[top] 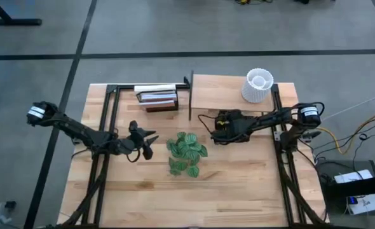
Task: Stock shelves
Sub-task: Remove the black pen organizer from the shelf
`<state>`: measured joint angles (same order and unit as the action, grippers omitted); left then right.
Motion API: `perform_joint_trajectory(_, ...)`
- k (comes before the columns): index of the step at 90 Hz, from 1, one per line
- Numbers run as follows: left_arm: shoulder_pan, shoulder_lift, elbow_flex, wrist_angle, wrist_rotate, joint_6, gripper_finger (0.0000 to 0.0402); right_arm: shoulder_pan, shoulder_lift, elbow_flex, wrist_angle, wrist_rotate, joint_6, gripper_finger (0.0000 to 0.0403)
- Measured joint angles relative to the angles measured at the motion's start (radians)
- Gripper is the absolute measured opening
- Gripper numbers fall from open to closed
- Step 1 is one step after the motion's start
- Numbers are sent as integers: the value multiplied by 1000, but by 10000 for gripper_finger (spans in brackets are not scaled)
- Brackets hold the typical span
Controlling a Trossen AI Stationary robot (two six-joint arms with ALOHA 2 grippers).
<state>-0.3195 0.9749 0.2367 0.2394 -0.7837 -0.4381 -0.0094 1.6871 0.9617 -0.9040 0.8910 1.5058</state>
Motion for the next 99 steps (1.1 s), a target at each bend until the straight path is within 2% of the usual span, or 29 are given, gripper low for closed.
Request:
perform_joint_trajectory(22, 0, 0, 0, 0, 0, 0, 107, -21, 0, -92, 203, 34, -170, 364)
perform_joint_trajectory(33, 0, 0, 0, 0, 0, 0, 114, -27, 0, -131, 291, 88, -224, 364)
perform_joint_trajectory(47, 0, 0, 0, 0, 0, 0, 120, -46, 0, -158, 312, 140, -225, 364)
perform_joint_trajectory(72, 0, 0, 0, 0, 0, 0, 115, -88, 0, -175, 342, 149, -248, 364)
perform_joint_trajectory(89, 0, 0, 0, 0, 0, 0, 103, -90, 2, -181, 511, 158, -427, 362)
perform_joint_trajectory(99, 0, 0, 0, -1, 0, -1, 101, -94, 36, -180, 580, 170, -488, 342)
